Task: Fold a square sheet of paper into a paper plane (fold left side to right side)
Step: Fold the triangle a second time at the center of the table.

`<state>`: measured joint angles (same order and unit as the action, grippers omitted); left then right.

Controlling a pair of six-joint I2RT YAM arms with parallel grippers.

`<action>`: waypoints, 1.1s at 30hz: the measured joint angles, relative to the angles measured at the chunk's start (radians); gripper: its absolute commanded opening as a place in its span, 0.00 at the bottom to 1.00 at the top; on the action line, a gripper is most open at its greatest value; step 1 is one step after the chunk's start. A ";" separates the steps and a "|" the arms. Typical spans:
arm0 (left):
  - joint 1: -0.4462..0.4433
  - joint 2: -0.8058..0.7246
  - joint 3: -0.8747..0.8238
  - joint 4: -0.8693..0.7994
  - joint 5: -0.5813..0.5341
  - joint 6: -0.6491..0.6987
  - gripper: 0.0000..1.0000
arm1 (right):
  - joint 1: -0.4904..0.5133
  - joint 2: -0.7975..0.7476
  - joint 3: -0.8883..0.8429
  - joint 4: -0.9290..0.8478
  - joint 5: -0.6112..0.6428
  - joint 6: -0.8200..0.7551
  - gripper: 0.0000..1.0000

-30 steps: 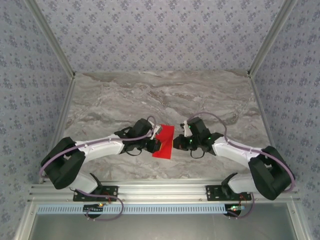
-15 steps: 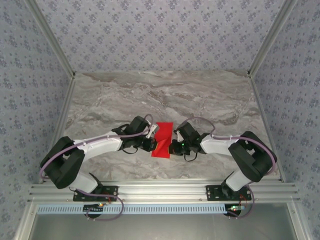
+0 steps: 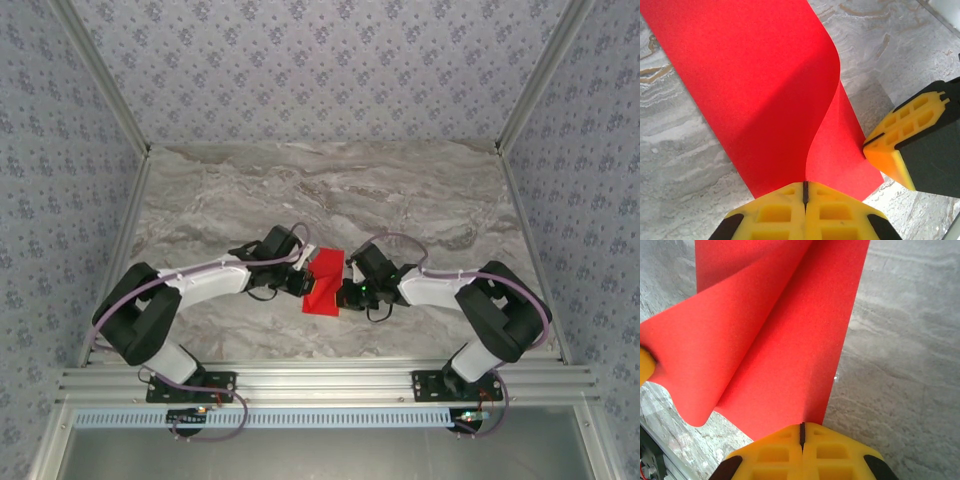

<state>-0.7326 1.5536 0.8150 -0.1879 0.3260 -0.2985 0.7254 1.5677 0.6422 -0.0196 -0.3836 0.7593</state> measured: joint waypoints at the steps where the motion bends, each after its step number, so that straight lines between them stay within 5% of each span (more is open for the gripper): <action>1: 0.002 0.006 0.005 -0.002 0.000 0.003 0.01 | 0.000 0.001 0.001 -0.001 0.001 0.000 0.05; 33: 0.032 0.142 0.106 -0.075 0.000 0.093 0.03 | 0.012 0.008 0.035 -0.064 0.019 -0.029 0.05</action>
<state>-0.7002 1.6955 0.9207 -0.2630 0.3256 -0.2058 0.7376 1.5761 0.6777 -0.0841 -0.3645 0.7307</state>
